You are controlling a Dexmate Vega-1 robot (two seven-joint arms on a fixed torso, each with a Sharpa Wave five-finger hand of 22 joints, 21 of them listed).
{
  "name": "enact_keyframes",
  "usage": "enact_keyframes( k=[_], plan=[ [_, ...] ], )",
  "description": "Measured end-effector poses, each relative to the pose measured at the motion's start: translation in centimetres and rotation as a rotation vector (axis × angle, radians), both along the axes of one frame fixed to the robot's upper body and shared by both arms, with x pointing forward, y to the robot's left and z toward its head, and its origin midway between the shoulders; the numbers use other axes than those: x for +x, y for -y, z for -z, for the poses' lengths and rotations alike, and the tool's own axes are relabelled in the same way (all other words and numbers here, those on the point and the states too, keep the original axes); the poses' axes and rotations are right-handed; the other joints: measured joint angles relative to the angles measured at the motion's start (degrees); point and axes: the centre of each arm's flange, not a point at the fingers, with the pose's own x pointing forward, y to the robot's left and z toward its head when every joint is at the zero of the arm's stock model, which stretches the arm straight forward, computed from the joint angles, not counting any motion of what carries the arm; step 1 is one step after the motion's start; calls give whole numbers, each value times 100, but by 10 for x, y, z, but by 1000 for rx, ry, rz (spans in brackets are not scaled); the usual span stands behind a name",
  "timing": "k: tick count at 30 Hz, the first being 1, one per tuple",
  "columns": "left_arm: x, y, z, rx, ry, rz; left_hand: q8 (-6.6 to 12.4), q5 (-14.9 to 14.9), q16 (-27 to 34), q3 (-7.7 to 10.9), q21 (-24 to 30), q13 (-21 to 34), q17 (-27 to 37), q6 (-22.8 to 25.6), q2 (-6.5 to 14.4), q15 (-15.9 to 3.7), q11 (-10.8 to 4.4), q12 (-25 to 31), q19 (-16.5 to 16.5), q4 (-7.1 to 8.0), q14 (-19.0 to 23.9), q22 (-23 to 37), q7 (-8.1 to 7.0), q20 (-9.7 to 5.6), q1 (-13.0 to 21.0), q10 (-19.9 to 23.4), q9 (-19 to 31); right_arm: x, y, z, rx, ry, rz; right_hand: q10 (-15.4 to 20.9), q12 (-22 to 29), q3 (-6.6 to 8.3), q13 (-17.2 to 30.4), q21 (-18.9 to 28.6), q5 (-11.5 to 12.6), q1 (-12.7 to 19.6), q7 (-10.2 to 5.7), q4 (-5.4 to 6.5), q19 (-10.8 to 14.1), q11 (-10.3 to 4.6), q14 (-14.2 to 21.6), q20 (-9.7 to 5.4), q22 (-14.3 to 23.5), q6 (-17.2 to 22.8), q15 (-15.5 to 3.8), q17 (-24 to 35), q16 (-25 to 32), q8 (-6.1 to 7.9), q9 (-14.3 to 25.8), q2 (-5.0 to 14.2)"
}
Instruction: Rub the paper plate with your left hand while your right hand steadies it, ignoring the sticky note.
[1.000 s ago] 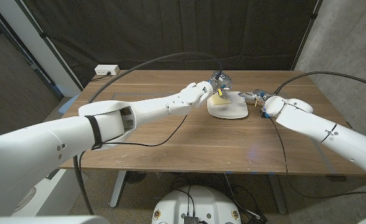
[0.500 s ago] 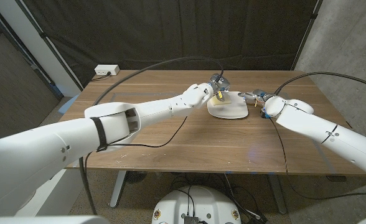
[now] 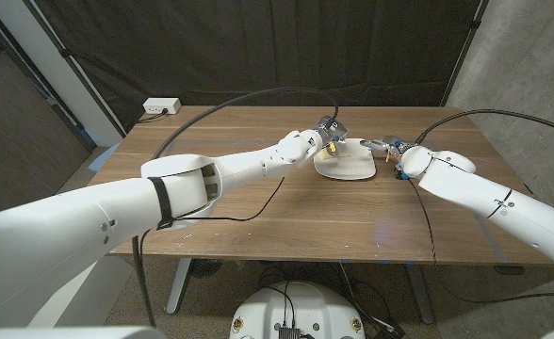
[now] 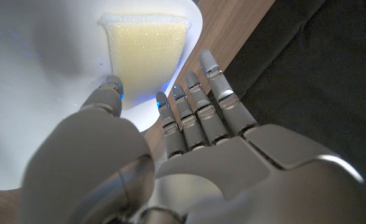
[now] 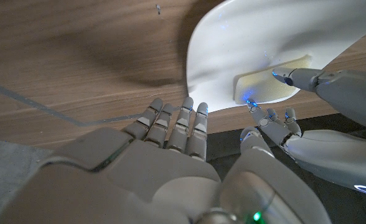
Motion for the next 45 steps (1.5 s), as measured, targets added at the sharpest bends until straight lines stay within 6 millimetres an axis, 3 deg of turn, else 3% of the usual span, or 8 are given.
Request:
enact_keyframes(
  k=[7,14,21,29,35,40,45],
  plan=[
    [2,2,8,22,11,11,130,0,74,106,0,-26,-26,397,87,-64,-78,45,112,-105,289,1,18,-153,179,325,-7,-1,1,0,2,1,1,0,0,-7,0,1,0,-30,0,7,0,0,0,0,0,0,0,0,0,0,0,-30],
    [4,3,15,41,31,27,360,-65,251,293,44,-56,7,1134,231,-210,-293,162,268,-293,867,15,60,-308,583,944,-44,-1,2,0,2,1,3,0,0,-7,0,1,0,-30,21,7,0,0,0,0,0,-20,0,0,0,0,0,-30],
    [7,2,22,57,48,31,522,-72,437,471,153,-24,111,1673,444,-400,-432,257,386,-471,1439,42,129,-338,1034,1472,-59,0,3,-2,2,2,4,0,0,-7,0,4,0,-77,20,7,0,0,25,0,0,-20,-25,0,0,0,0,-30],
    [11,1,29,68,59,35,647,-113,582,521,299,44,195,2040,553,-555,-425,338,494,-554,1867,64,174,-366,1444,1864,-56,1,3,-3,-1,-3,3,0,0,-7,0,-29,0,-76,21,7,0,0,25,0,0,-20,-25,0,0,0,0,-30],
    [14,0,34,70,69,43,814,-135,821,437,539,174,356,2411,573,-781,-342,512,676,-630,2377,111,189,-445,1827,2284,-56,2,4,-4,-2,-3,4,0,0,-7,0,-29,0,-76,20,6,0,0,24,0,0,-20,-24,-1,0,0,0,-30],
    [15,-2,36,68,84,51,826,-153,991,349,679,296,504,2484,572,-972,-328,551,696,-593,2667,146,220,-426,1978,2374,-55,2,5,-4,-4,-4,6,0,0,-7,0,-28,0,-76,20,6,0,0,24,0,0,-20,-24,-7,0,0,0,-30],
    [14,-3,35,52,110,73,828,-144,1077,249,794,415,618,2457,573,-985,-276,582,717,-570,2824,167,286,-447,2102,2444,-44,4,6,-5,-6,-4,7,0,0,-7,0,-29,0,-76,20,6,0,0,24,0,0,-20,-24,-15,0,0,0,-30]
  ],
)
